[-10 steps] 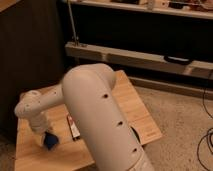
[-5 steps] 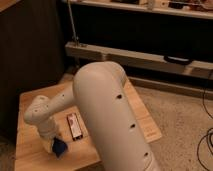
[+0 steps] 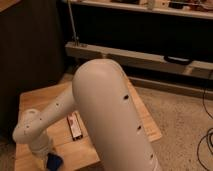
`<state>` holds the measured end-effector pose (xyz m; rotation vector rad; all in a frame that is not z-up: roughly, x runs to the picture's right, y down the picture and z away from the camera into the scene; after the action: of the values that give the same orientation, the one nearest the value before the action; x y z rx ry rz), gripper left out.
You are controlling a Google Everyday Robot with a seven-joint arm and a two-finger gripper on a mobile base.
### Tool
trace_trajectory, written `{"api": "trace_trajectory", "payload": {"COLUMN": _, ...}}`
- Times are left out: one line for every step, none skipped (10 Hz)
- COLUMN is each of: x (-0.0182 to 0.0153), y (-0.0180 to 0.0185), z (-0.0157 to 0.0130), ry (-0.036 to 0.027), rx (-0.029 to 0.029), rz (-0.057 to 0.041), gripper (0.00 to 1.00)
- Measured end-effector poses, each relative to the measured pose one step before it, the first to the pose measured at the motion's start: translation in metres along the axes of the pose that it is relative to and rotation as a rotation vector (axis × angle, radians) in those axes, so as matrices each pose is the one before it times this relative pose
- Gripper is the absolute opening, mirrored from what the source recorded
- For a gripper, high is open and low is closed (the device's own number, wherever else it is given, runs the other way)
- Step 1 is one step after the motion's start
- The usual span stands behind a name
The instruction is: Wipe the white sponge on the table
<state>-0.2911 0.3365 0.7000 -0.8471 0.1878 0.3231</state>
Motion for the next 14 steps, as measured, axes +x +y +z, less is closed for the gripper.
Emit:
{"api": "trace_trajectory", "payload": {"x": -0.0119, "y": 0.00928, "z": 0.0015, "ry": -0.00735, "rx": -0.00345, "rz": -0.02606, "gripper": 0.23}}
{"api": "trace_trajectory", "payload": {"x": -0.01472, "y": 0.00147, "z": 0.00026, "ry": -0.00525, "rx": -0.00148, "rz": -0.02418, "gripper": 0.23}}
{"api": "trace_trajectory", "payload": {"x": -0.01755, "y": -0.00232, "z": -0.00023, "ry": -0.00491, "rx": -0.00066, "rz": -0.01897, "gripper": 0.23}}
{"api": "trace_trajectory", "payload": {"x": -0.0194, "y": -0.00435, "z": -0.00121, "ry": -0.00822, "rx": -0.00033, "rz": -0.01386, "gripper": 0.23}}
{"api": "trace_trajectory", "payload": {"x": -0.01672, "y": -0.00761, "z": -0.00177, "ry": -0.01172, "rx": -0.00078, "rz": -0.00429, "gripper": 0.23}}
{"api": "trace_trajectory", "payload": {"x": -0.0098, "y": -0.00986, "z": -0.00152, "ry": -0.00708, "rx": 0.00111, "rz": 0.00438, "gripper": 0.23}}
{"api": "trace_trajectory", "payload": {"x": -0.00804, "y": -0.01821, "z": -0.00322, "ry": -0.00956, "rx": 0.00126, "rz": 0.01331, "gripper": 0.23}}
{"api": "trace_trajectory", "payload": {"x": -0.00179, "y": -0.01727, "z": -0.00315, "ry": -0.00668, "rx": 0.00075, "rz": 0.01668, "gripper": 0.23}}
{"api": "trace_trajectory", "payload": {"x": 0.00029, "y": -0.01349, "z": -0.00187, "ry": -0.00356, "rx": 0.00128, "rz": 0.01612, "gripper": 0.23}}
{"api": "trace_trajectory", "payload": {"x": 0.00084, "y": -0.02125, "z": -0.00339, "ry": -0.00772, "rx": 0.00161, "rz": 0.03489, "gripper": 0.23}}
{"api": "trace_trajectory", "payload": {"x": 0.00357, "y": -0.01409, "z": -0.00266, "ry": -0.00573, "rx": 0.00159, "rz": 0.03046, "gripper": 0.23}}
{"api": "trace_trajectory", "payload": {"x": 0.00764, "y": -0.0094, "z": -0.00253, "ry": -0.0024, "rx": 0.00112, "rz": 0.03063, "gripper": 0.23}}
{"api": "trace_trajectory", "payload": {"x": 0.01112, "y": -0.00709, "z": -0.00344, "ry": -0.01488, "rx": -0.00419, "rz": 0.034, "gripper": 0.23}}
{"api": "trace_trajectory", "payload": {"x": 0.02085, "y": -0.00753, "z": -0.00521, "ry": -0.0213, "rx": -0.00991, "rz": 0.04093, "gripper": 0.23}}
